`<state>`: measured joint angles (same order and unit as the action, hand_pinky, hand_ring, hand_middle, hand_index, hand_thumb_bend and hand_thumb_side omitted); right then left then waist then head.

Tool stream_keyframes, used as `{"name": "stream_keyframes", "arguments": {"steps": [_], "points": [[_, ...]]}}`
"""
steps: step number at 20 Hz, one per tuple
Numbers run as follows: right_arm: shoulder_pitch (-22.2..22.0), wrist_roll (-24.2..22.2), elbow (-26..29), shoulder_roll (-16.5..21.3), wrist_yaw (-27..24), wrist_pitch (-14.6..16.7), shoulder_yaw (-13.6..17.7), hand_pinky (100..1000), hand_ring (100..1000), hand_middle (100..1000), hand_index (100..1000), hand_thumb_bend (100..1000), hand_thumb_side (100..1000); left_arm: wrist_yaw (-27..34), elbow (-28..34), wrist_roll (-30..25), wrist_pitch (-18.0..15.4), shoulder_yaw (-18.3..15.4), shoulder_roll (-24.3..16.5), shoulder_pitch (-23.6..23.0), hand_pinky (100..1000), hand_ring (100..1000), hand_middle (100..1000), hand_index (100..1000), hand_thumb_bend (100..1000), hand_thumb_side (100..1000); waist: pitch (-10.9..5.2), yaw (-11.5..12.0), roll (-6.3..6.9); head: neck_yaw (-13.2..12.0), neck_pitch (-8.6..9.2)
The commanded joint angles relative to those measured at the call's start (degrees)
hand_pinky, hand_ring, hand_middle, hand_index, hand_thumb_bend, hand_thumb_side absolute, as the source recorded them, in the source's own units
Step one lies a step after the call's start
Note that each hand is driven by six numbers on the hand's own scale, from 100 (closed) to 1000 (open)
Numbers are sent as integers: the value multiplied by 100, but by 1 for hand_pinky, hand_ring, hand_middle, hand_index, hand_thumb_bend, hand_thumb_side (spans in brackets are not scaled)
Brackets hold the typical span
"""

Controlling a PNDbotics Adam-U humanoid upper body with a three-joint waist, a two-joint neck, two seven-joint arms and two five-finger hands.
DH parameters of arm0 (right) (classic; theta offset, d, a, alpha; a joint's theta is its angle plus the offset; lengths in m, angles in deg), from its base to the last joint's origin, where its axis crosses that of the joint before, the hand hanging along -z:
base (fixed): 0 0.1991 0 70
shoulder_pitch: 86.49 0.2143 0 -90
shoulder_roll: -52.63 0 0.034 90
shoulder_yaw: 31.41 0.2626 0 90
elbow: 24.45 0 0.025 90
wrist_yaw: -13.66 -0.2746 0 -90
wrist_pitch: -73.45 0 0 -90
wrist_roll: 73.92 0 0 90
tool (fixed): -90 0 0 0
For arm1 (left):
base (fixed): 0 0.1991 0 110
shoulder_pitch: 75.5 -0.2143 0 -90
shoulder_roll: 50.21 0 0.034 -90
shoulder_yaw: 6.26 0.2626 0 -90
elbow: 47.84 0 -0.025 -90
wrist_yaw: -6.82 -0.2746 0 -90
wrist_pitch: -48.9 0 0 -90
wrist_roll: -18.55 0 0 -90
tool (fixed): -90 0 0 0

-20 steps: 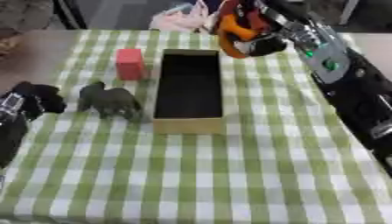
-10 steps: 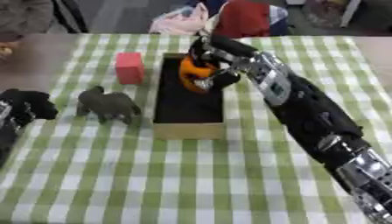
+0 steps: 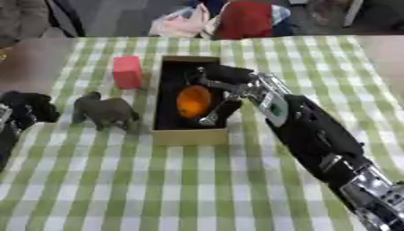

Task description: Pick up objects on the table and place them in the box.

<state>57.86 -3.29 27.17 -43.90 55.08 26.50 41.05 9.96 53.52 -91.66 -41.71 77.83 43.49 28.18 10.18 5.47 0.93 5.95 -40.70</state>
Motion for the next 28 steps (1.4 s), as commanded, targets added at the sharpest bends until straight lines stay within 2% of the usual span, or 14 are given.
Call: {"name": "stream_keyframes", "arguments": {"steps": [1, 2, 4, 7, 11, 13, 14, 17, 18, 20, 22, 26, 28], "points": [[-44, -234, 562, 416, -644, -189, 50, 762, 910, 840, 914, 371, 486, -17, 110, 84, -59, -71, -338, 32, 698, 644, 583, 720, 100, 886, -135, -62, 24, -105, 11], [-115, -263, 750, 538, -922, -318, 71, 757, 907, 829, 913, 386, 411, -35, 106, 100, -89, -63, -433, 29, 698, 644, 584, 722, 100, 878, -155, -102, 29, -136, 1], [-263, -245, 1162, 797, -1527, -628, 112, 746, 900, 811, 911, 347, 359, -61, 82, 150, -152, -44, -673, 40, 698, 649, 589, 724, 100, 858, -194, -182, 41, -197, -14], [-503, -133, 1892, 1242, -2421, -1088, 179, 733, 888, 793, 906, 317, 301, -145, 22, 249, -281, -2, -1108, 115, 696, 649, 591, 726, 100, 832, -250, -302, 67, -275, -37], [-947, 54, 2937, 1859, -3391, -1659, 347, 722, 877, 773, 898, 278, 248, -470, -204, 307, -536, 167, -1795, 312, 696, 660, 607, 733, 100, 748, -299, -447, 111, -371, -56], [-1204, 134, 3452, 2132, -3784, -1888, 453, 719, 874, 767, 895, 275, 229, -735, -390, 321, -715, 298, -2156, 442, 698, 674, 620, 742, 102, 679, -316, -529, 130, -418, -58], [-1342, 171, 3696, 2261, -3945, -1978, 514, 719, 872, 764, 894, 276, 218, -895, -490, 328, -824, 372, -2339, 521, 702, 687, 635, 749, 134, 558, -323, -576, 141, -444, -57], [-1804, 288, 4376, 2604, -4355, -2198, 731, 719, 873, 760, 894, 268, 212, -1433, -825, 257, -1268, 687, -2854, 808, 719, 714, 673, 775, 218, 415, -340, -728, 177, -525, -41], [-1935, 322, 4551, 2682, -4465, -2263, 802, 718, 873, 758, 895, 262, 206, -1625, -933, 197, -1444, 790, -2987, 899, 732, 734, 701, 798, 283, 340, -343, -775, 188, -551, -37], [-2195, 402, 4868, 2821, -4660, -2352, 959, 717, 871, 754, 895, 262, 197, -2099, -1193, 31, -1849, 1020, -3231, 1104, 741, 747, 723, 805, 371, 284, -347, -877, 208, -609, -33], [-2427, 490, 5107, 2912, -4796, -2421, 1115, 716, 871, 751, 895, 261, 191, -2570, -1525, -135, -2235, 1237, -3363, 1304, 746, 755, 739, 814, 480, 282, -354, -975, 223, -659, -39], [-2794, 664, 5367, 2986, -4955, -2532, 1388, 715, 871, 745, 893, 248, 193, -3221, -2168, -396, -2824, 1484, -3309, 1655, 742, 749, 733, 809, 521, 286, -350, -1106, 238, -714, -38], [-2919, 737, 5421, 2992, -4981, -2570, 1494, 714, 871, 742, 892, 244, 192, -3462, -2468, -488, -3006, 1578, -3231, 1818, 735, 732, 724, 805, 508, 289, -347, -1138, 239, -735, -44]]}}
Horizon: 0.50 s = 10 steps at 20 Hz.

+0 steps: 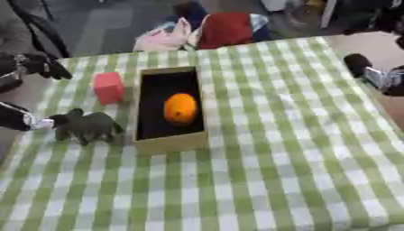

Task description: Pick up objects on the table and place them in the box.

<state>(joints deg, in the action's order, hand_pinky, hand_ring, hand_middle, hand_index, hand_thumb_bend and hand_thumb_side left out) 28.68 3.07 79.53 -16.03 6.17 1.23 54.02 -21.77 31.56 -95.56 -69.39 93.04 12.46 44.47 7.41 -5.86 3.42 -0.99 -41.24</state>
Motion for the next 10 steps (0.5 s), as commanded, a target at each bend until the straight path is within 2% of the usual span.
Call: {"name": "stream_keyframes", "arguments": {"steps": [1, 4, 10], "points": [[-56, 140, 203, 201, -103, -58, 247, 713, 871, 741, 891, 243, 191, -421, -436, -128, -287, 103, -69, 278, 729, 723, 720, 804, 508, 292, -69, -17, -9, -50, 9], [-184, 228, 240, 185, -122, -89, 353, 713, 871, 738, 890, 236, 195, -785, -876, -85, -342, 182, 146, 507, 719, 712, 711, 802, 507, 300, -64, -33, -8, -56, 7], [-303, 269, 247, 139, -126, -125, 412, 711, 871, 733, 889, 227, 201, -1430, -1503, 172, -112, 213, 561, 813, 715, 707, 708, 803, 490, 314, -54, -43, -10, -48, 1]]}}
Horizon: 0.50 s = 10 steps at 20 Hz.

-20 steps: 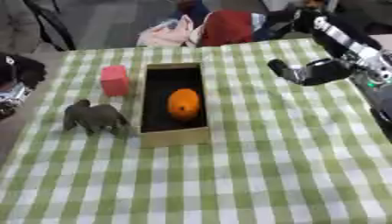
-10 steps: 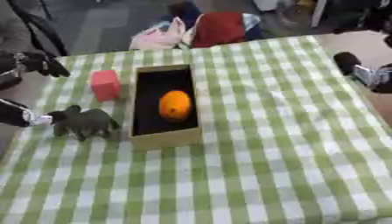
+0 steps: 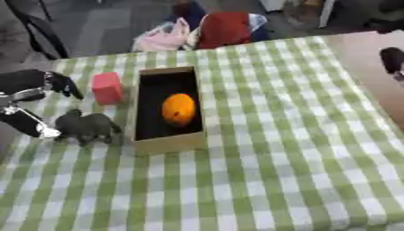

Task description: Pick up objects on the table and place them in the box.

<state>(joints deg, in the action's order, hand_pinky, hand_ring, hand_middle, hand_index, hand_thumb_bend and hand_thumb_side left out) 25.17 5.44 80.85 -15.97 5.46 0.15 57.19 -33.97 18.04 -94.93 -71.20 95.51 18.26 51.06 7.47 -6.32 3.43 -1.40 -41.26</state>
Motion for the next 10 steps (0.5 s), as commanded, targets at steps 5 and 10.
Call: {"name": "stream_keyframes", "arguments": {"steps": [5, 10], "points": [[37, 27, 115, 114, -56, -21, 91, 710, 872, 730, 888, 214, 212, -380, -302, 229, 58, -12, 62, 194, 707, 694, 694, 794, 506, 348, -52, -8, -13, -7, 5], [15, -14, 103, 46, -47, -32, 64, 710, 872, 728, 888, 204, 221, -690, -690, 193, -38, 11, 388, 301, 696, 670, 655, 757, 441, 251, -33, -22, -29, -7, 8]]}}
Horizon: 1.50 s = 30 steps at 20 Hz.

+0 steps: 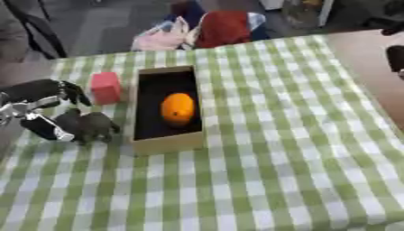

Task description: Pick up objects on the table and place them in the box.

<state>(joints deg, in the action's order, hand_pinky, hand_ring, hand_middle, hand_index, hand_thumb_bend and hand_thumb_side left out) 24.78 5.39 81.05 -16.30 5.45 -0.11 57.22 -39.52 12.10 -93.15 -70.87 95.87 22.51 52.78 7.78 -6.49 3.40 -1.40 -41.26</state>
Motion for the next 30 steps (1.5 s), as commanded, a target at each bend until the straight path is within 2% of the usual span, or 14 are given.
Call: {"name": "stream_keyframes", "arguments": {"steps": [1, 2, 3, 4, 5, 6, 7, 11, 16, 19, 23, 30], "points": [[50, -10, 79, 71, -43, -7, 61, 710, 872, 728, 888, 201, 224, -185, -144, 26, -116, -22, -8, 133, 692, 663, 646, 749, 428, 228, -62, -6, -29, -7, 8], [46, -13, 76, 66, -39, -6, 59, 710, 872, 728, 888, 202, 224, -231, -182, 39, -161, -16, 13, 132, 688, 656, 639, 741, 418, 208, -61, -5, -32, -7, 7], [43, -14, 72, 59, -35, -6, 59, 710, 872, 728, 888, 199, 225, -277, -206, 57, -204, -9, 28, 130, 666, 615, 597, 702, 364, 130, -60, -4, -35, -7, 6], [40, -14, 68, 53, -32, -6, 59, 710, 872, 728, 888, 200, 225, -329, -220, 85, -242, -2, 34, 127, 662, 608, 589, 695, 351, 116, -59, -2, -38, -5, 6], [38, -14, 64, 49, -29, -6, 59, 710, 872, 728, 888, 196, 228, -373, -213, 138, -262, -12, 32, 131, 618, 540, 521, 633, 254, 100, -61, 1, -42, -3, 4], [35, -13, 60, 46, -26, -6, 61, 710, 872, 728, 888, 197, 227, -417, -188, 212, -269, -22, 23, 131, 613, 535, 514, 620, 226, 100, -62, 4, -45, -2, 2], [32, -11, 57, 43, -24, -5, 62, 710, 873, 728, 888, 196, 228, -442, -166, 292, -264, -38, 14, 132, 583, 489, 465, 562, 160, 108, -64, 7, -48, 0, 1], [13, -9, 42, 39, -16, -5, 62, 710, 873, 728, 888, 189, 234, -323, 16, 501, -228, -120, -124, 166, 587, 486, 454, 548, 149, 110, -81, 16, -55, 6, -1], [0, -10, 24, 43, -20, -8, 53, 710, 873, 727, 888, 185, 235, 56, 365, 429, -175, -248, -383, 355, 595, 488, 456, 550, 153, 104, -127, -16, -43, 3, -17], [23, -38, 31, 47, -32, -6, 22, 710, 873, 728, 888, 185, 236, 245, 432, 415, -100, -298, -400, 575, 596, 489, 455, 548, 142, 101, -145, -95, -30, -21, -6], [118, -91, 65, 24, -78, -7, -39, 710, 873, 728, 888, 184, 234, 277, 328, 465, -59, -289, -185, 920, 600, 498, 460, 553, 139, 100, -141, -268, -5, -105, 41], [287, -224, 135, -35, -143, -27, -153, 710, 873, 727, 887, 173, 246, -28, -93, 663, 7, -291, 374, 1359, 602, 509, 471, 567, 131, 105, -66, -619, 68, -278, 147]]}}
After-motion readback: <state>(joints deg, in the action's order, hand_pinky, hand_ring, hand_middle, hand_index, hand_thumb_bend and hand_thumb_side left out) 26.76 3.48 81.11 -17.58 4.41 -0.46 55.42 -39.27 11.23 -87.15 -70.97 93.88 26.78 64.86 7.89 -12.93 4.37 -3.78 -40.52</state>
